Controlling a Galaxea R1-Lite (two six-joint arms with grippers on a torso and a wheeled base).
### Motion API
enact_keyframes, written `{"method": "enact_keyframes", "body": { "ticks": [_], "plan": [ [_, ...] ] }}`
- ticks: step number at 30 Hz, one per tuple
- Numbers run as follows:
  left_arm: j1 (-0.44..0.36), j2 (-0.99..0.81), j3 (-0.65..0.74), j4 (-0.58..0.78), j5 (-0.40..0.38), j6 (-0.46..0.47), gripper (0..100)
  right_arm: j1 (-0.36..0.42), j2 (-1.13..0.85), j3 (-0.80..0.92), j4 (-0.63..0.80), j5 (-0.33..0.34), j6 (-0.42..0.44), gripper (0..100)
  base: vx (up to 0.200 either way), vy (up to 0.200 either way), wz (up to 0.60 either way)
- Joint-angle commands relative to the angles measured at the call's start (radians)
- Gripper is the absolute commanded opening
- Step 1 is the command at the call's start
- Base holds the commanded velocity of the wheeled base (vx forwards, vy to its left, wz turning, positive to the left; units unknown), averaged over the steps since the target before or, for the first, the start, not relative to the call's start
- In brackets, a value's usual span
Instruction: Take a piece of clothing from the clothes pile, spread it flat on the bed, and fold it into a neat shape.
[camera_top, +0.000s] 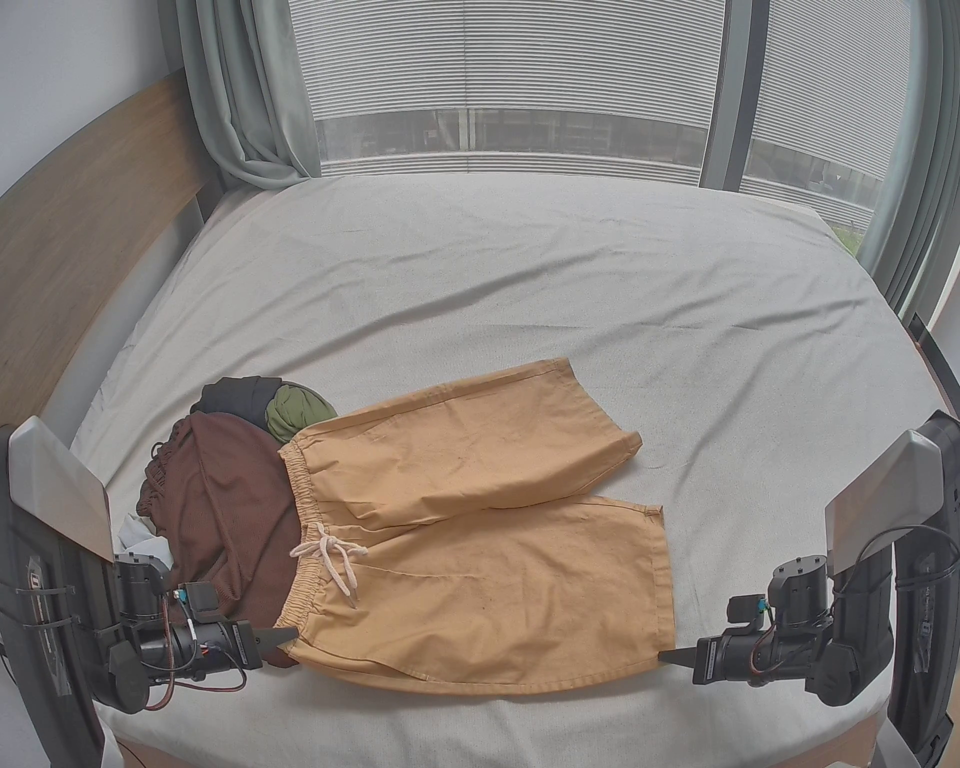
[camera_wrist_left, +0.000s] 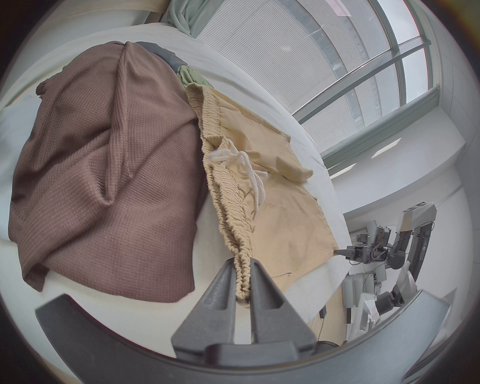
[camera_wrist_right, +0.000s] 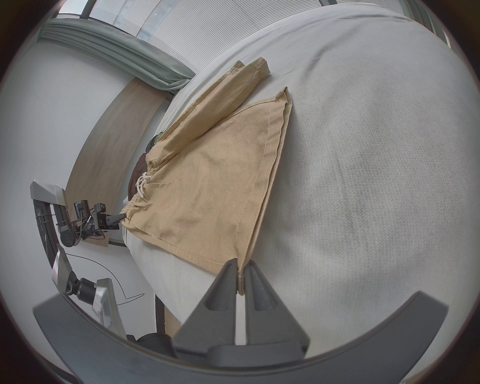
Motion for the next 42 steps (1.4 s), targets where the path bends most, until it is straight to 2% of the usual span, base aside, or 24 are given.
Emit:
{"method": "enact_keyframes", "body": {
  "ticks": [1,12,15,19,24,29,35,42],
  "plan": [
    [-0.01,-0.018,0.034,0.0,-0.022,0.002,0,0.003,-0.012,0.025,-0.001,0.0,-0.016,0,0.0,0.0,0.0],
    [-0.002,-0.022,0.043,0.026,-0.023,0.058,0,-0.004,-0.013,0.079,-0.002,0.0,-0.052,0,0.0,0.0,0.0],
    [-0.002,-0.011,0.043,0.065,-0.023,0.101,0,-0.004,-0.012,0.089,0.004,0.0,-0.076,0,0.0,0.0,0.0],
    [-0.001,-0.008,0.043,0.104,-0.023,0.129,0,-0.003,-0.009,0.089,0.005,0.0,-0.076,0,0.0,0.0,0.0],
    [0.001,-0.005,0.041,0.088,-0.025,0.132,0,-0.001,-0.012,0.082,-0.004,0.005,-0.073,0,0.0,0.0,0.0],
    [0.002,-0.011,0.024,-0.009,-0.046,0.089,0,-0.021,-0.115,0.048,-0.004,0.051,-0.052,0,0.0,0.0,0.0],
    [-0.009,-0.06,-0.049,-0.007,-0.045,-0.021,0,-0.017,-0.253,-0.035,-0.002,0.059,0.066,0,0.0,0.0,0.0],
    [-0.01,-0.08,-0.103,-0.009,-0.04,-0.07,0,-0.027,-0.296,-0.141,0.014,0.055,0.096,0,0.0,0.0,0.0]
  ]
}}
